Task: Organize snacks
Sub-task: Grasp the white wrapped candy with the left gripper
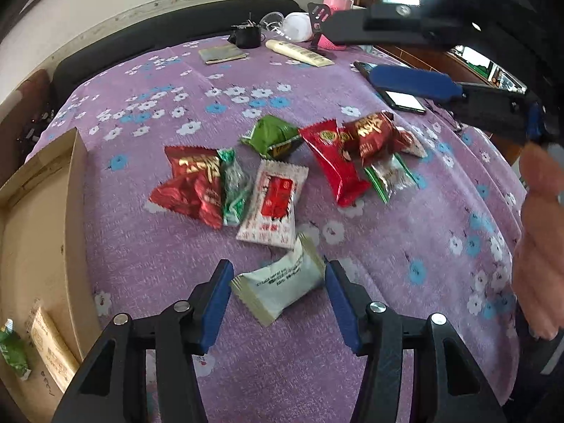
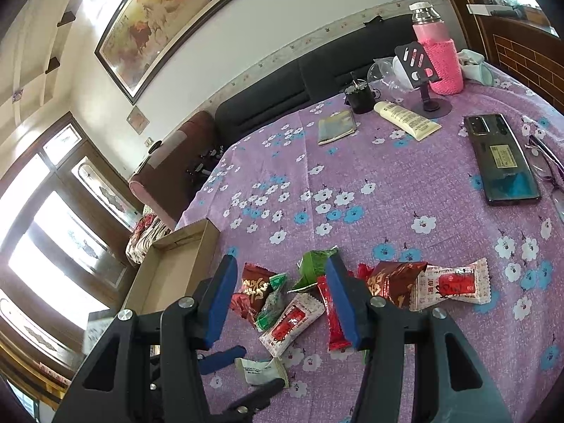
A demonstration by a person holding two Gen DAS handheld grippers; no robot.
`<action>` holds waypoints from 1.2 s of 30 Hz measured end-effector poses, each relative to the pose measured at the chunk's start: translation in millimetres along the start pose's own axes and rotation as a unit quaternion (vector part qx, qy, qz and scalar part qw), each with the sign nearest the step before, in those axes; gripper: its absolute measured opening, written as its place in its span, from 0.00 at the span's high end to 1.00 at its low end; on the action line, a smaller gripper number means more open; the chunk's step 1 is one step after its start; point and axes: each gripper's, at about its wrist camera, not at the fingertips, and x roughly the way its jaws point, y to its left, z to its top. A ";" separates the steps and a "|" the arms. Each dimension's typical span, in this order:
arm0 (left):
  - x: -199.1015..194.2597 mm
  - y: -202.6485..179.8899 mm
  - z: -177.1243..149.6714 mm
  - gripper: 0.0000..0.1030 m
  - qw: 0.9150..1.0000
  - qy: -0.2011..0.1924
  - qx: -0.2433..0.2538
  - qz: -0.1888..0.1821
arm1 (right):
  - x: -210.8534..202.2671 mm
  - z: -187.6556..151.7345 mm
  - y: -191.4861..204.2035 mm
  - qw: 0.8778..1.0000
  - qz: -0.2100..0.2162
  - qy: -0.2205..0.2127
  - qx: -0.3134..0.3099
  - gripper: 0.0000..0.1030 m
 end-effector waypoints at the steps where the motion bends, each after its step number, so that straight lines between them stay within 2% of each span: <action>1: -0.7 -1.1 -1.0 0.48 1.000 0.000 0.002 -0.001 | 0.2 -0.1 0.3 1.000 0.000 0.001 0.000 0.49; 4: -5.1 -6.0 -5.4 0.52 1.000 -0.001 0.011 -0.007 | 1.1 -1.2 0.7 1.000 -0.001 0.002 -0.001 0.49; 9: -5.5 -11.0 -6.8 0.52 1.000 0.002 0.020 -0.011 | 2.8 -2.0 -0.2 1.000 -0.004 0.005 0.000 0.49; 17: 2.7 -12.6 3.7 0.52 1.000 -0.008 0.013 0.004 | 3.2 -0.3 -3.8 1.000 -0.016 0.007 0.004 0.49; 20: 3.2 -14.4 0.6 0.67 1.000 -0.018 0.016 0.019 | 1.6 3.8 -12.6 0.999 -0.029 0.007 0.017 0.49; 24: 1.5 -4.4 -1.7 0.68 0.999 -0.028 -0.014 0.016 | 6.5 6.5 -22.5 0.998 -0.044 0.027 0.028 0.51; 30: -1.2 28.4 -2.5 0.68 0.994 -0.049 -0.096 -0.008 | 24.7 -2.4 -9.0 0.996 0.006 0.088 -0.003 0.53; 32: -1.4 31.9 -2.4 0.68 0.993 -0.052 -0.105 -0.010 | 31.9 -7.4 -3.6 0.995 -0.013 0.099 -0.021 0.54; 36: -0.5 33.3 -1.6 0.68 0.993 -0.056 -0.108 0.000 | 44.0 -15.1 -0.1 0.989 -0.080 0.113 -0.058 0.60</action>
